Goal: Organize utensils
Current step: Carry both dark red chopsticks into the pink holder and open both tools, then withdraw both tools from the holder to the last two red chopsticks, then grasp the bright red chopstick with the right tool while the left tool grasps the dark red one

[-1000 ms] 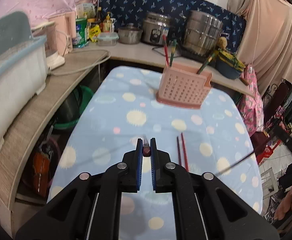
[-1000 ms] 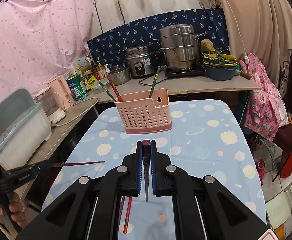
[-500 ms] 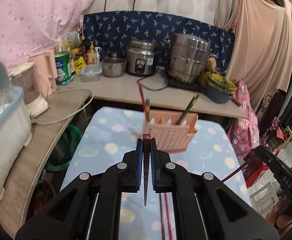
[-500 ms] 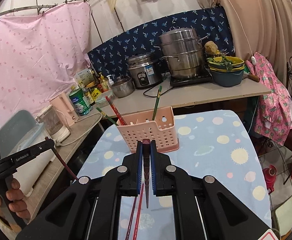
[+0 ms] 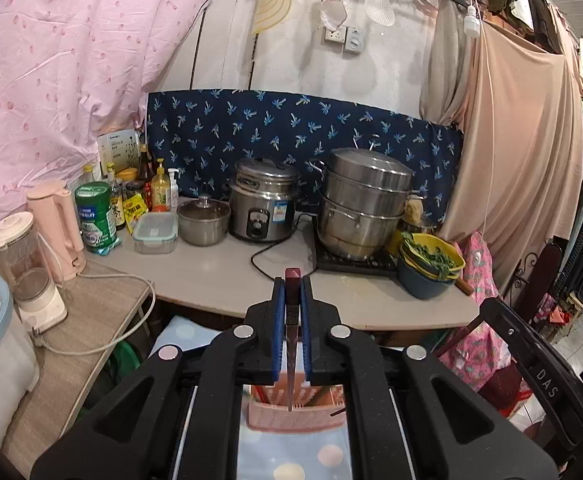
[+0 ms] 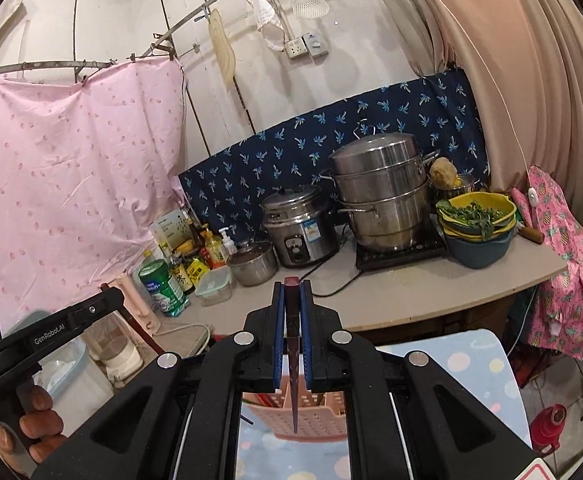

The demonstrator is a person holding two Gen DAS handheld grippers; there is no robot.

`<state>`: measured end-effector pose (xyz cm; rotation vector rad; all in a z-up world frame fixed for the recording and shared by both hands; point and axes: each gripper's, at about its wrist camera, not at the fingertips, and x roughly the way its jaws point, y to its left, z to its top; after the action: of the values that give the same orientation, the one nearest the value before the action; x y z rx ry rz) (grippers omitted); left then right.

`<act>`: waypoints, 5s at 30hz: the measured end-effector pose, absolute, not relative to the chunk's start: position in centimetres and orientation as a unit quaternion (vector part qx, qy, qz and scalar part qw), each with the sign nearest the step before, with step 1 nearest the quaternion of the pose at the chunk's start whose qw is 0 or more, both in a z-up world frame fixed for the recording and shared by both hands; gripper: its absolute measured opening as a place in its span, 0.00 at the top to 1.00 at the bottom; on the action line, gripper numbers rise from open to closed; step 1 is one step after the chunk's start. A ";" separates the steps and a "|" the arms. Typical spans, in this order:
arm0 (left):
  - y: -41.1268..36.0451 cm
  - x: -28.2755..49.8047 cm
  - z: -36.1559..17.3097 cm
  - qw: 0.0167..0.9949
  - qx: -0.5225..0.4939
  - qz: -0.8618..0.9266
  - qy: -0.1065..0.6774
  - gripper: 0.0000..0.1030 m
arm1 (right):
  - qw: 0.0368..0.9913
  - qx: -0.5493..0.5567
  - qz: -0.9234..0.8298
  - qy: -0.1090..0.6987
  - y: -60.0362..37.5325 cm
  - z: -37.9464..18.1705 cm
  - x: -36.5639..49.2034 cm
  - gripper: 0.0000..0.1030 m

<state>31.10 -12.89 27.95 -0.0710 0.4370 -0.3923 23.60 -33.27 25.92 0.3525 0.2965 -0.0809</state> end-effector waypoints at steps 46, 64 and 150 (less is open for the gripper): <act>-12.0 28.7 18.3 0.949 0.017 -0.135 0.285 0.56 | 0.961 0.130 -0.056 0.239 -30.3 17.8 23.1 0.65; -7.4 18.3 9.4 0.924 0.038 -0.125 0.359 0.56 | 0.937 0.127 -0.039 0.323 -25.2 10.2 10.9 0.64; -8.3 7.0 -7.3 0.837 0.100 -0.173 0.509 0.41 | 0.869 0.136 -0.059 0.472 -22.2 -6.1 0.1 0.93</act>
<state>7.00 -8.27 -7.29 0.2122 1.0763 -0.3663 0.10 -22.16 -6.05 0.2853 0.9880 -0.1244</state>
